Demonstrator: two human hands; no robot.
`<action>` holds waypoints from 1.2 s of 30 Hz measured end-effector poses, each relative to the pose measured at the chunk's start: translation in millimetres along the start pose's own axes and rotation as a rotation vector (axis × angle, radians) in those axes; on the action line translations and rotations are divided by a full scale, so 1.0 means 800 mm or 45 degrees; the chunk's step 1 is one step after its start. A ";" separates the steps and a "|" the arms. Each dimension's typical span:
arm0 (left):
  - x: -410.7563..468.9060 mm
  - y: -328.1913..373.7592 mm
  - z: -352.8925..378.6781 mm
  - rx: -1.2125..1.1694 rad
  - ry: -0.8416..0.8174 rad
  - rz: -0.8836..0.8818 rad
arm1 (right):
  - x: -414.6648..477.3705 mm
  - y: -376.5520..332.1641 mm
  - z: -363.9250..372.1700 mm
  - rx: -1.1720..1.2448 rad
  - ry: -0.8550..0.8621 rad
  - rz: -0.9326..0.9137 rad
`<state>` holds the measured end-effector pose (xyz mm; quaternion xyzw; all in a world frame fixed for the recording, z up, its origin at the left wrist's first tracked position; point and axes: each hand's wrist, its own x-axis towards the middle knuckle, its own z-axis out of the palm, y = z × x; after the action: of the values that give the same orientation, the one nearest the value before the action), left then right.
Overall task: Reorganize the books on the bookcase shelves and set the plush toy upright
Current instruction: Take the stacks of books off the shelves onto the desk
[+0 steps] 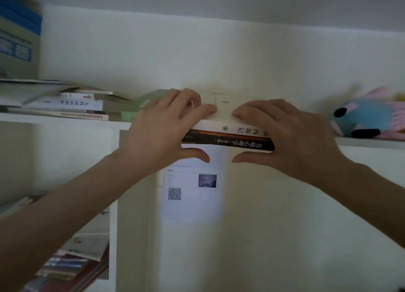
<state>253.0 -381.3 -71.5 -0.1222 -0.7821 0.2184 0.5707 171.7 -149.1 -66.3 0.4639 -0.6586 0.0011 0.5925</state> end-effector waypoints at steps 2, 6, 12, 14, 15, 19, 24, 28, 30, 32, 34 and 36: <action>-0.003 0.007 0.014 -0.001 -0.053 0.023 | -0.010 -0.005 0.012 -0.033 -0.085 0.064; 0.001 -0.003 0.027 0.071 0.097 0.041 | -0.004 -0.003 0.019 -0.068 0.010 0.118; 0.005 0.010 0.008 0.073 0.157 0.076 | -0.008 -0.002 0.010 -0.327 -0.019 0.057; 0.005 0.022 -0.005 0.068 0.194 0.097 | -0.019 0.000 -0.005 -0.294 0.113 0.013; 0.005 0.032 -0.013 0.062 0.206 0.116 | -0.028 -0.001 -0.016 -0.259 0.145 0.005; 0.004 0.086 -0.047 0.006 0.257 0.232 | -0.083 -0.004 -0.071 -0.279 0.141 0.011; -0.003 0.166 -0.062 -0.187 0.172 0.246 | -0.160 -0.006 -0.132 -0.278 -0.037 0.070; -0.019 0.231 -0.028 -0.420 -0.074 0.285 | -0.229 -0.004 -0.135 -0.096 -0.284 0.149; -0.036 0.270 0.010 -0.564 -0.199 0.281 | -0.272 -0.002 -0.123 -0.048 -0.454 0.208; -0.052 0.306 0.051 -0.667 -0.283 0.269 | -0.313 0.002 -0.102 0.026 -0.588 0.273; -0.062 0.336 0.090 -0.742 -0.321 0.264 | -0.347 0.010 -0.078 0.080 -0.668 0.334; -0.072 0.357 0.128 -0.790 -0.330 0.257 | -0.374 0.016 -0.050 0.094 -0.707 0.385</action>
<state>157.5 -177.5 -283.1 -0.3378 -0.8611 0.0396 0.3779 155.3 63.0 -281.1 0.3645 -0.8562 -0.0136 0.3658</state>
